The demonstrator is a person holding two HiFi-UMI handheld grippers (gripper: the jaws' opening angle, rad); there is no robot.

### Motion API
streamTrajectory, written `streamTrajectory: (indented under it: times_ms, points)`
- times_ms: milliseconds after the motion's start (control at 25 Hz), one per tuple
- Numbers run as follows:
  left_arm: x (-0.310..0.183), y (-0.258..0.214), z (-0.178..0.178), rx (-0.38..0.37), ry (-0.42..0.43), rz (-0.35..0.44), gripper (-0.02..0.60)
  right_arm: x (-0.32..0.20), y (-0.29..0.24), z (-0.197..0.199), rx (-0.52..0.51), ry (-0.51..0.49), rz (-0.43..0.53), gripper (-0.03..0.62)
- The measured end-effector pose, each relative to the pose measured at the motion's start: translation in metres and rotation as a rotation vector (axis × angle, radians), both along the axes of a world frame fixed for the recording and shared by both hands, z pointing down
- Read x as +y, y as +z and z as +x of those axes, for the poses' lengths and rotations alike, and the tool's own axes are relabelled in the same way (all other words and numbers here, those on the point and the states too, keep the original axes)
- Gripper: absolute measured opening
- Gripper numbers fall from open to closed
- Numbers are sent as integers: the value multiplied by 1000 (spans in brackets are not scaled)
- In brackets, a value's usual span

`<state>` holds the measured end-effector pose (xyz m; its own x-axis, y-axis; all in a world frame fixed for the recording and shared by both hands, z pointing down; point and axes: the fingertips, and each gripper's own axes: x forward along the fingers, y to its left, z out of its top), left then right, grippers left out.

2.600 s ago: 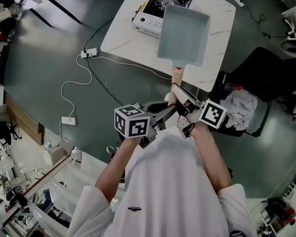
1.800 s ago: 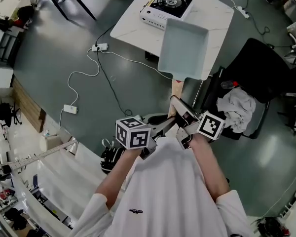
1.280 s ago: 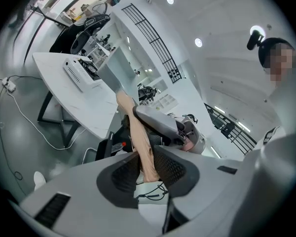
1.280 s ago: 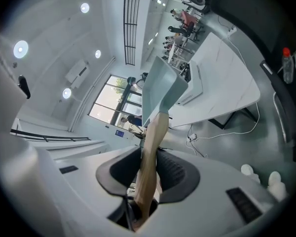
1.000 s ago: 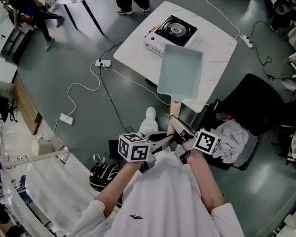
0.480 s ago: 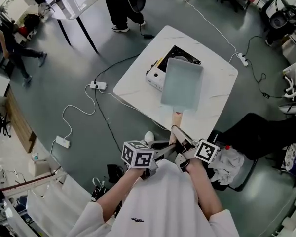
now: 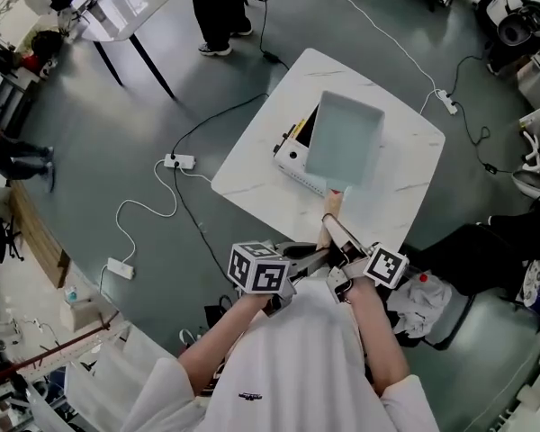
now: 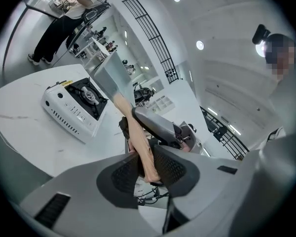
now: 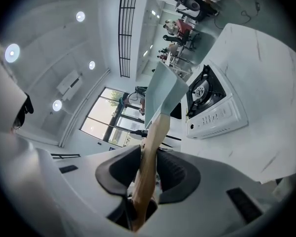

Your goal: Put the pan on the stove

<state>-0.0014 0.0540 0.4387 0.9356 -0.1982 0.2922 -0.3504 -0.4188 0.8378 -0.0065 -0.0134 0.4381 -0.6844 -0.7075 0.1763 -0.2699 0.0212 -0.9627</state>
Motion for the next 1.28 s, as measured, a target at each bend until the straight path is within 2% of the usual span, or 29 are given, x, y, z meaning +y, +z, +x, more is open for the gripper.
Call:
streamTrajectory:
  times_ms: [160,320,520,960,1280]
  points:
    - [-23,2,9,-7,-6,-4,91,-22,4,11,15,-15,-7,107]
    - [-34,6,22,-7,-34,-23,91,-34,6,17,-23,-39,-27,109]
    - [-44,8,38,-12,-72,-45,91,-44,10,33,15,-91,-33,109]
    - [-79,24,52,0,-153,-77,91,-78,29,44,25,-160,-55,109]
    - [-111,65,44,15,-88,-151,91,-112,72,40,55,-133,-71,112]
